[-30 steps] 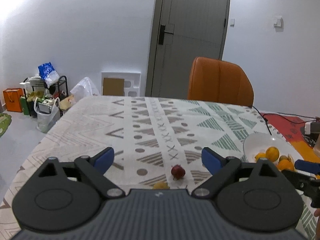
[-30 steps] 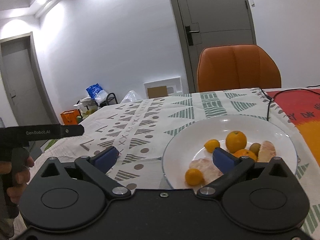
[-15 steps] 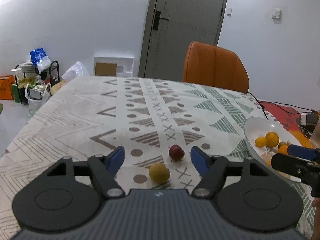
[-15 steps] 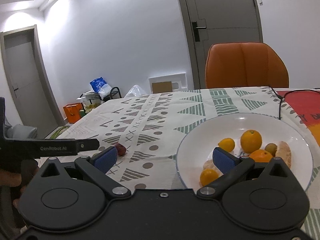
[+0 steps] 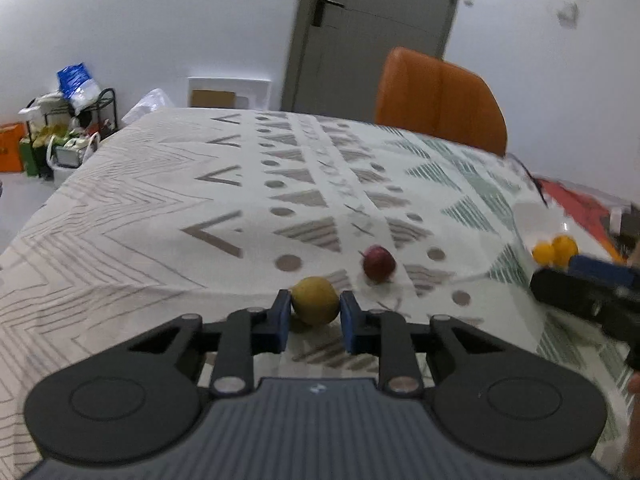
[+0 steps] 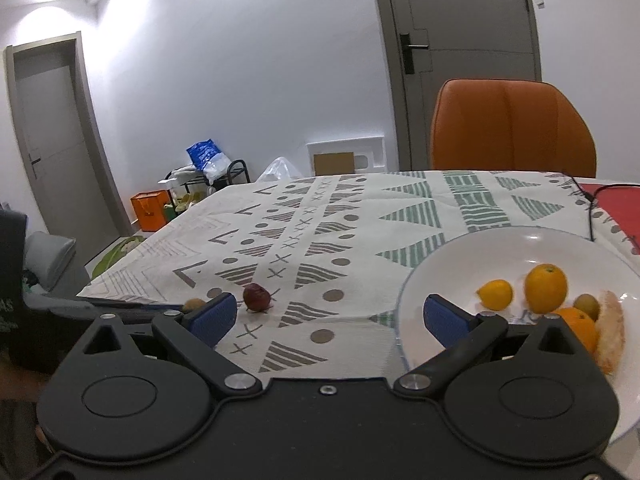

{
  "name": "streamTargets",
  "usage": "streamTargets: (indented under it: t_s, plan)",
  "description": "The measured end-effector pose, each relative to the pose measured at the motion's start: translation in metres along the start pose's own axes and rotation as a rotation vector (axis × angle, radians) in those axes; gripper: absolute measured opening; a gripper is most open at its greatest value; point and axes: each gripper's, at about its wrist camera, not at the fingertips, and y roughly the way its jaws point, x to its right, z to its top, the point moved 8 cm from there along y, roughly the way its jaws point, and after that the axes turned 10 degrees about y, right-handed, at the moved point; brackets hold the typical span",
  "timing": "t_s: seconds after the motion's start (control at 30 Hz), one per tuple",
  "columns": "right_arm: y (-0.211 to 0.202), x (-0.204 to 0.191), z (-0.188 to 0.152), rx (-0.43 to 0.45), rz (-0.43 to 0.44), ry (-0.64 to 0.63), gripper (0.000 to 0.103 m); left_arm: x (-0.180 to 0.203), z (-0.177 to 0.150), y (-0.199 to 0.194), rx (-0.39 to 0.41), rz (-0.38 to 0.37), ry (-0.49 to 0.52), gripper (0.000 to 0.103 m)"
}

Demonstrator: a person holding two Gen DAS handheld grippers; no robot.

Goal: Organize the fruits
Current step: 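Grasp the yellow plum with the left tool while the right tool grasps the dark red plum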

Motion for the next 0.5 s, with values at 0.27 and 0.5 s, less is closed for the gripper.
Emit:
streamTargets:
  t_s: [0.27,0.5]
  plan:
    - [0.018,-0.02,0.001,-0.024,0.034,-0.024,0.091,-0.029,0.006,-0.018,0.041,0.032,-0.031,0.024]
    - [0.032,-0.031,-0.001,-0.051,0.054,-0.036,0.085,-0.048,0.008,-0.027,0.066,0.056,-0.057,0.024]
